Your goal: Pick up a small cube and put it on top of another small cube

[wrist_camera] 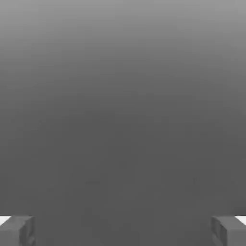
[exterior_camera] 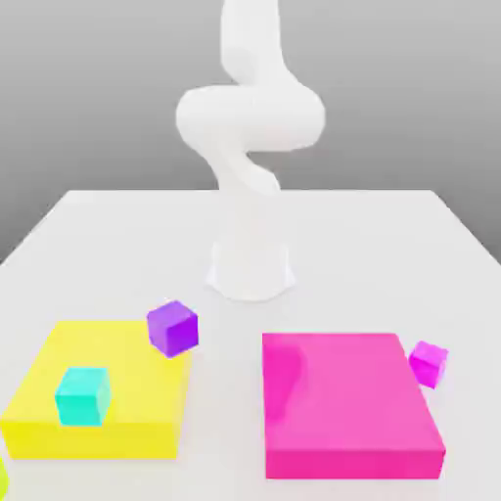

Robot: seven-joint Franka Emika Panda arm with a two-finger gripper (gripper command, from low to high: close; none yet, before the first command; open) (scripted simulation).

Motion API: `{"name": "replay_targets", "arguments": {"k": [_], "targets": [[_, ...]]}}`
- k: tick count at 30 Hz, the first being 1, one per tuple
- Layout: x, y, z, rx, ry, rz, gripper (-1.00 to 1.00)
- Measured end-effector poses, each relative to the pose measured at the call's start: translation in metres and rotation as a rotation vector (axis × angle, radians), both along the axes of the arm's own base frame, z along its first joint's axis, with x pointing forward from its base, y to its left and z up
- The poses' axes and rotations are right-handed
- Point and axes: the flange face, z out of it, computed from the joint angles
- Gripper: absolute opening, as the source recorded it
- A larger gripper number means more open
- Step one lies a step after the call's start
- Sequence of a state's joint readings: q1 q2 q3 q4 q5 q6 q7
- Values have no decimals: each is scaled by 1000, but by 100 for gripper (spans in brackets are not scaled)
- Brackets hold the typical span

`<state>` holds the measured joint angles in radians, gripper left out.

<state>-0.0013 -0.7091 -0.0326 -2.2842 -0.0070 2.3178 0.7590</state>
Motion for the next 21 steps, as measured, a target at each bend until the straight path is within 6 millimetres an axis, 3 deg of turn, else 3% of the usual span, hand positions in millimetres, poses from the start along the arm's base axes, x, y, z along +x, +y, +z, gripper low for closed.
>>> {"name": "replay_targets", "arguments": {"k": [5,11,16,21], "targets": [[59,-41,-55,-23,118,8,0],[111,-95,-133,-39,254,17,0],[139,-144,-207,-46,366,25,0],[150,-199,-288,-44,478,24,0]]}}
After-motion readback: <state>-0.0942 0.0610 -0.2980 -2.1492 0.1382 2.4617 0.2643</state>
